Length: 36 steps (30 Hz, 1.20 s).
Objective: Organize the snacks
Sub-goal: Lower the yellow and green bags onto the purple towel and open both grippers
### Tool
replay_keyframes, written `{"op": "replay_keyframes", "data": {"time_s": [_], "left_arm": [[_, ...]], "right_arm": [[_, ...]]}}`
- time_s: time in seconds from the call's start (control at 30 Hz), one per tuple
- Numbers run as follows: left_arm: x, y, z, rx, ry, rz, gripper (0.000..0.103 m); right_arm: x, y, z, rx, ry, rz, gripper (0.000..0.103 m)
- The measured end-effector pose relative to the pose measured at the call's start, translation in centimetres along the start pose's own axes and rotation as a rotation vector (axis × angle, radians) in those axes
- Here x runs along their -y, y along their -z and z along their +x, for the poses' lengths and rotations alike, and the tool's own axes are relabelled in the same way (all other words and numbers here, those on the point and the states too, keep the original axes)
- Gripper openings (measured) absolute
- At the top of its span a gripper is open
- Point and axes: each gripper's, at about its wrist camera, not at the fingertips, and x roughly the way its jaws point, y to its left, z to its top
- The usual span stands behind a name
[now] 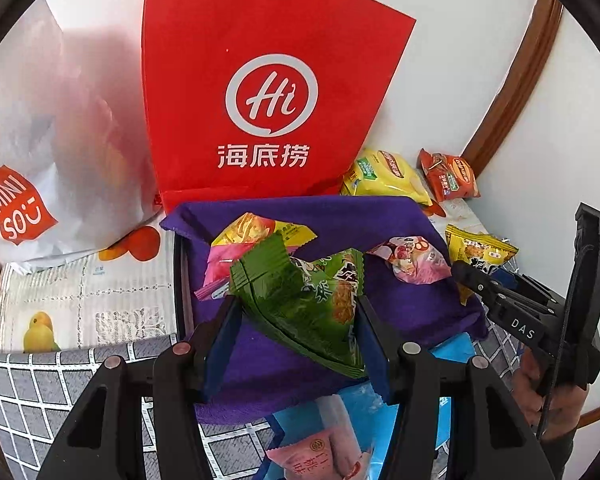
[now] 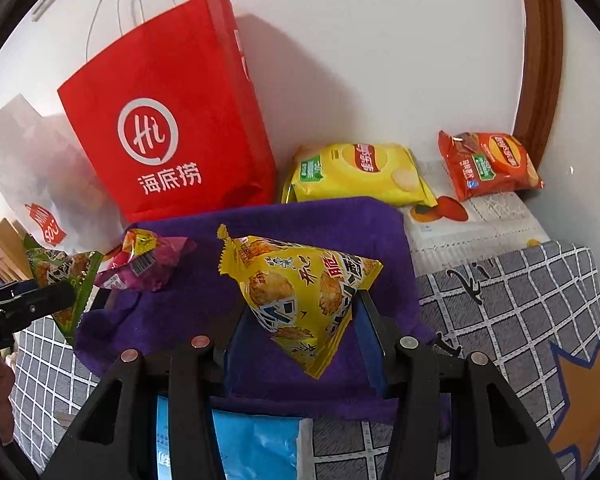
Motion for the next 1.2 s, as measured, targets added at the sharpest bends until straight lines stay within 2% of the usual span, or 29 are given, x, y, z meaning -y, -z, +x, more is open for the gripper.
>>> {"op": "replay_keyframes", "data": {"time_s": [0.43,1.2], "left_arm": [[-1.1,0.3,1.7,-0.034,-0.015,-0.021,0.054],[-1.3,0.5,2.8,-0.058,-0.020,-0.022,0.054]], "right_arm": [[0.1,0.9,2.2,-0.031,-0.004,-0.001,0.049],[0.7,1.4,3.0,-0.052,-0.002,0.009,0.049]]}}
